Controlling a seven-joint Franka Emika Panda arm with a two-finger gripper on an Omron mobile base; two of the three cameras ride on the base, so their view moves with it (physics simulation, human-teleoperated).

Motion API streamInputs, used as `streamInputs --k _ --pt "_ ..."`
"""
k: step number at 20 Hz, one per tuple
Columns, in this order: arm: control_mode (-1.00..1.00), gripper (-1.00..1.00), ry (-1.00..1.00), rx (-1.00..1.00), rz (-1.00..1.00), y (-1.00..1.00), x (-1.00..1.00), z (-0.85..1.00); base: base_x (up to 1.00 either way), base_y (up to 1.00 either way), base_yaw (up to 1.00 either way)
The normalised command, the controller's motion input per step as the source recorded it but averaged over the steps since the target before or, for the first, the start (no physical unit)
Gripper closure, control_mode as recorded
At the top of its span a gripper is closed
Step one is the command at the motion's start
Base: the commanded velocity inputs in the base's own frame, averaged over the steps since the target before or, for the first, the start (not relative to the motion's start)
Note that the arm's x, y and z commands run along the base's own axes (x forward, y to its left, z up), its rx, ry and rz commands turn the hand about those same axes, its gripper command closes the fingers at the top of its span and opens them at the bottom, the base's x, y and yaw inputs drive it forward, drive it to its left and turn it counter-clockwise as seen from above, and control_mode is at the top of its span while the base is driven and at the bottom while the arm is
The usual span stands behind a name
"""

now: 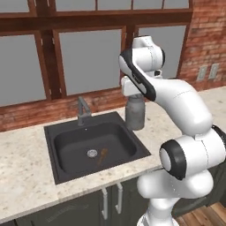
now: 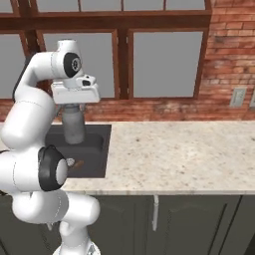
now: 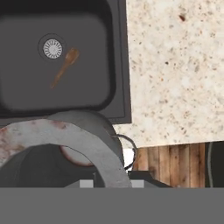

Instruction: Pick the colander and jug and place them in the sink. Then turn on the water.

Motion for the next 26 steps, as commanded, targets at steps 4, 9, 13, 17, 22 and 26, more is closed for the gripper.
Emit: streamInputs --k 4,9,13,17,22,26 --pt "1.00 1.00 0.00 0.00 0.00 0.00 0.00 0.00 -0.17 0.00 0.11" --pt "1.00 1.00 0.00 0.00 0.00 0.00 0.00 0.00 -0.05 0.17 0.05" --pt "1.00 1.00 0.00 0.00 0.00 0.00 0.00 0.00 0.00 0.65 0.00" --pt "1.00 1.00 0.00 0.00 0.00 0.00 0.00 0.00 0.00 0.80 0.00" --pt "1.00 1.00 0.00 0.00 0.00 0.00 0.00 0.00 0.14 0.01 0.01" --pt "1.00 1.00 0.00 0.00 0.00 0.00 0.00 0.00 0.72 0.09 0.00"
